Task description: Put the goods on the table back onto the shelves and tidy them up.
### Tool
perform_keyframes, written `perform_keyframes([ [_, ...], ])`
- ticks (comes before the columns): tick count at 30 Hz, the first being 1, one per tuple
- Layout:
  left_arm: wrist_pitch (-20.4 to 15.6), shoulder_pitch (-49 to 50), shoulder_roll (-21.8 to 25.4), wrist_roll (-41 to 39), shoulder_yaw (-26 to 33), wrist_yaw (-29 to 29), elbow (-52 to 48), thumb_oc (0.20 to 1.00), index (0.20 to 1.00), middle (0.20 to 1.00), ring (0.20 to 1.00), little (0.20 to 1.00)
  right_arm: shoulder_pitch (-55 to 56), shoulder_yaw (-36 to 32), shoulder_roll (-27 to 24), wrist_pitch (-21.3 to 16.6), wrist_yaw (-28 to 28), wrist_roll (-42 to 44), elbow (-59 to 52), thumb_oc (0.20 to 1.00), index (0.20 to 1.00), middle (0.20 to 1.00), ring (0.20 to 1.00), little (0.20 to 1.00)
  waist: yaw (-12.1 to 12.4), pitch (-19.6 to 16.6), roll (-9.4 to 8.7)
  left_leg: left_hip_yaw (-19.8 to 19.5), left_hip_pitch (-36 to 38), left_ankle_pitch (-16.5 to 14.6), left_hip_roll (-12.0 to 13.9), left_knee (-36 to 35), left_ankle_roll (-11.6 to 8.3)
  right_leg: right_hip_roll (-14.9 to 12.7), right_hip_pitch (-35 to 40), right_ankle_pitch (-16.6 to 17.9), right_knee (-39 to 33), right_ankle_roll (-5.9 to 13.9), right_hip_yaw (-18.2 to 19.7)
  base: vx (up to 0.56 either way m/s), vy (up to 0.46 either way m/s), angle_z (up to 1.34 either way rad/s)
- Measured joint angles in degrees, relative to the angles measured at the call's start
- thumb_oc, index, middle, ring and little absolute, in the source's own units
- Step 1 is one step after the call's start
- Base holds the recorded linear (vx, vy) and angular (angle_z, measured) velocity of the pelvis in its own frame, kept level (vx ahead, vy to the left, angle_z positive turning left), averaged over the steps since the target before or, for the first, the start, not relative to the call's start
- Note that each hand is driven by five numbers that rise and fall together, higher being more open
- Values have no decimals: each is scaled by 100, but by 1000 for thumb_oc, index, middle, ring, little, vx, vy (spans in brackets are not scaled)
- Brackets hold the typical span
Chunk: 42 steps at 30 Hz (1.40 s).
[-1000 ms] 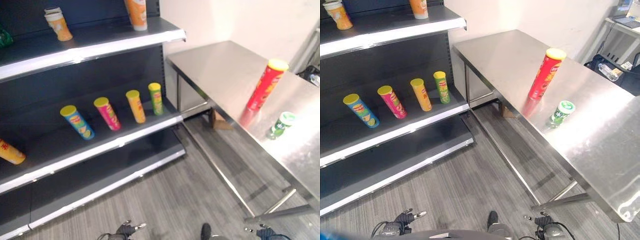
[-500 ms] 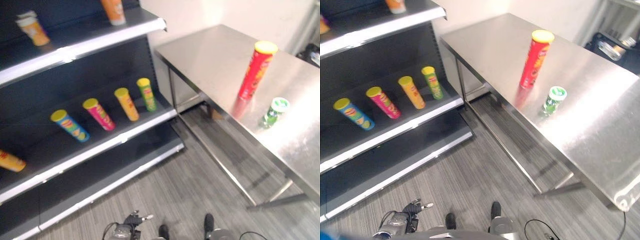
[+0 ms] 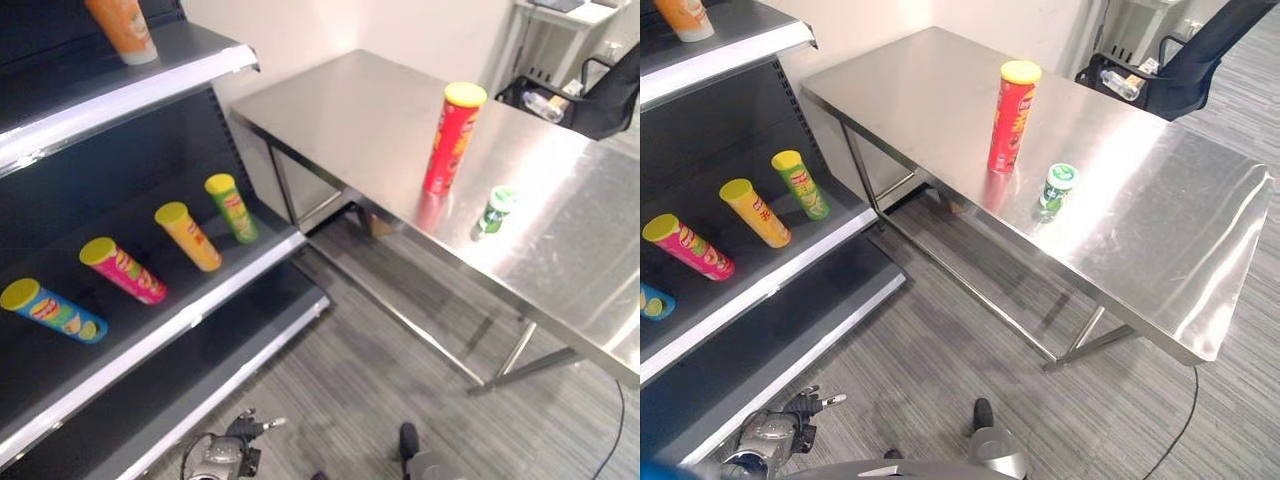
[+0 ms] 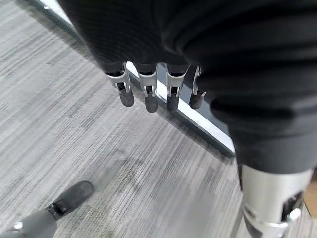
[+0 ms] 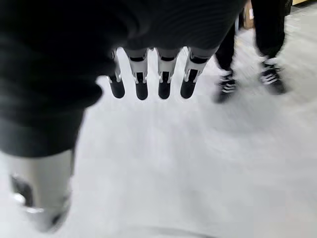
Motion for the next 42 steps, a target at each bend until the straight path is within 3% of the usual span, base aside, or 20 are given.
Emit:
perform_keyframes([
  [2,0,102,-128,3,66,35,-38,1000,1000,1000,1000,1000,-46,-65,-160,-55,-233,-45,-1148,1000,1000,1000,1000,1000,-55,-18,-4,28,16,-17,-7,0,-26,4,-3,0,-1,2,36,7,0,-9],
  [4,1,308,-315,50,73,35,-60,1000,1000,1000,1000,1000,-151,40,-758,-298,-428,-481,-2752,1000,1000,1000,1000,1000,-121,-137,124,34,18,-4,-4,2,-14,11,-9,7,0,-2,49,11,-36,2],
  [5,1,299,-346,54,76,37,-64,1000,1000,1000,1000,1000,-172,69,-931,-513,-474,-635,-2892,1000,1000,1000,1000,1000,-35,-159,116,4,5,2,9,1,-15,22,-5,7,0,-5,34,22,-40,9],
  [8,3,497,-357,57,139,25,-199,1000,1000,1000,1000,1000,-407,150,-1195,-551,-433,-937,-3699,1000,1000,1000,1000,1000,181,-204,96,-22,-15,45,51,2,-18,55,2,8,0,-10,-2,13,-39,4],
  [10,9,665,-339,56,167,-10,-225,1000,1000,1000,1000,1000,-714,370,-1687,-611,-186,-1124,-3806,1000,1000,1000,1000,1000,341,-240,66,-95,-36,68,64,3,-28,54,40,4,4,-14,-98,16,-62,20],
  [12,15,810,-305,56,179,-53,-233,1000,1000,1000,1000,1000,-964,658,-1830,-613,12,-1129,-3953,1000,1000,1000,1000,1000,383,-298,7,-187,-56,92,73,3,-39,52,65,17,3,-36,-185,0,-57,26],
  [14,18,852,-295,56,190,-93,-236,1000,1000,1000,1000,1000,-1012,916,-1906,-648,172,-1145,-3986,1000,1000,1000,1000,1000,380,-324,-15,-219,-36,96,77,5,-44,52,97,23,1,-45,-232,-31,-66,17],
  [15,20,943,-287,51,217,-138,-248,1000,1000,1000,1000,1000,-1075,1421,-1990,-668,503,-1380,-3960,1000,1000,1000,1000,1000,577,-330,-84,-269,-21,120,77,9,-54,41,145,16,3,-38,-284,-38,-57,10],
  [17,21,983,-271,46,225,-177,-277,1000,1000,1000,1000,1000,-1279,1942,-2065,-581,767,-1602,-3856,1000,1000,1000,1000,1000,642,-343,-138,-322,-44,131,69,25,-45,23,157,12,2,-34,-340,-31,-49,21],
  [18,23,964,-255,42,198,-211,-272,1000,1000,1000,1000,1000,-1525,2516,-2095,-570,1029,-1664,-3678,1000,1000,1000,1000,1000,634,-343,-188,-402,-52,154,58,35,-37,6,178,5,0,-25,-432,-12,-28,34],
  [21,18,985,-251,20,201,-236,-285,1000,1000,1000,1000,1000,-1585,2940,-2086,-557,1341,-1755,-3670,1000,1000,1000,1000,1000,845,-314,-140,-520,-86,185,34,34,-18,-31,231,-3,1,-20,-530,-16,-54,23],
  [25,16,1070,-202,-61,249,-253,-287,1000,1000,1000,1000,1000,-2267,4069,-2069,-468,1713,-1874,-3067,1000,1000,1000,1000,1000,908,-197,-119,-676,-76,197,22,6,-22,-60,336,-33,-4,12,-690,-12,-52,19],
  [33,20,1154,-203,-65,303,-289,-198,1000,1000,1000,1000,1000,-2938,4469,-1974,-293,1745,-2267,-1955,1000,1000,1000,1000,1000,1142,-68,-19,-869,-105,230,28,7,-31,-68,433,-86,-1,-14,-922,0,-41,15],
  [42,19,1156,-201,-66,322,-176,-174,1000,1000,1000,1000,1000,-3474,4587,-1924,-100,1276,-2875,-1421,1000,1000,1000,1000,1000,1160,123,32,-1083,-117,245,15,36,-41,-84,528,-152,1,-7,-1103,20,-37,11],
])
